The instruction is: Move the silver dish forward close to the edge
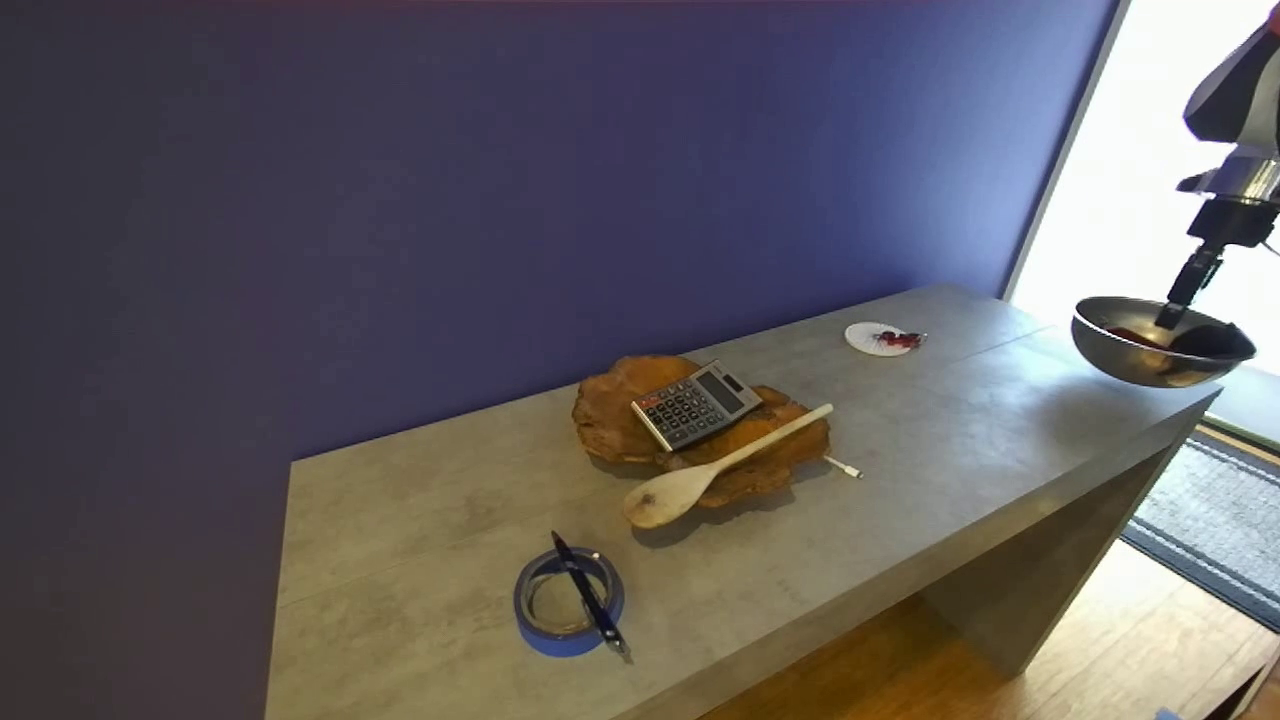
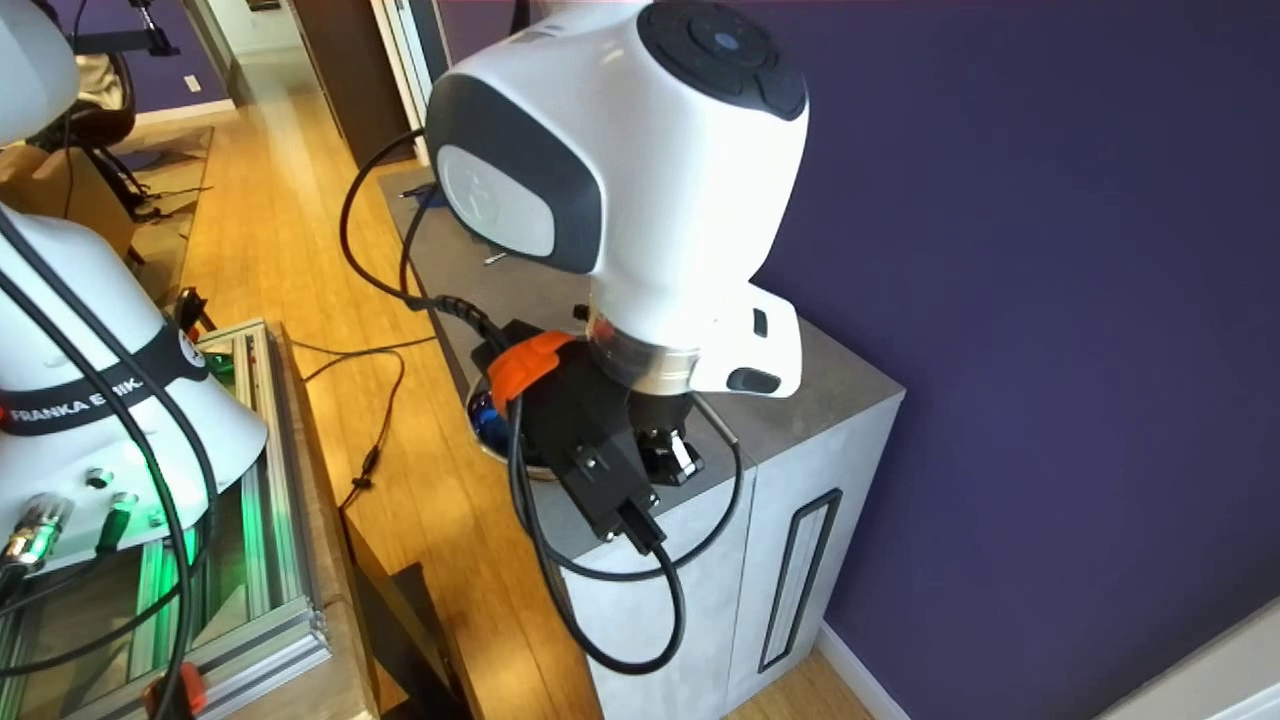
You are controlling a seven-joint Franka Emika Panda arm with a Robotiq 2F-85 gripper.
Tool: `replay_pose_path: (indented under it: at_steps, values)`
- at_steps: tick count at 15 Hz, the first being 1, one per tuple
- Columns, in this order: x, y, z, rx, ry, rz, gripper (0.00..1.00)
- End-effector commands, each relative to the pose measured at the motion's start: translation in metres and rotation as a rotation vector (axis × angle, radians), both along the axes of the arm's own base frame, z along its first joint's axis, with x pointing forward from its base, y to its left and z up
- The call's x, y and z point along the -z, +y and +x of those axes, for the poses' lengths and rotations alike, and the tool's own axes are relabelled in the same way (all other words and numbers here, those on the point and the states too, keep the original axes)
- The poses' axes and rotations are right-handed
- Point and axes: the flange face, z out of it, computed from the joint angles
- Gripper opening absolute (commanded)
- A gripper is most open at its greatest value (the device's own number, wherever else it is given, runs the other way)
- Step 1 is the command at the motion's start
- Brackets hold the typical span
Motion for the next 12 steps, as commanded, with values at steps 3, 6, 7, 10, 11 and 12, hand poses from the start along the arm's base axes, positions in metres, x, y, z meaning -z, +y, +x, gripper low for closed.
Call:
replay_pose_path:
  at_steps: [3, 6, 7, 10, 11, 12]
  values:
    - [0.004, -0.015, -0.005, 0.025, -0.025, 0.033, 0.02]
    - [0.008, -0.018, -0.006, 0.038, -0.021, 0.035, 0.02]
    - [0.009, -0.019, -0.006, 0.039, -0.02, 0.036, 0.02]
    - [0.012, -0.02, -0.007, 0.041, -0.011, 0.039, 0.02]
    - [0.013, -0.019, -0.008, 0.044, -0.002, 0.046, 0.32]
    - [0.013, -0.019, -0.008, 0.043, 0.0, 0.049, 0.34]
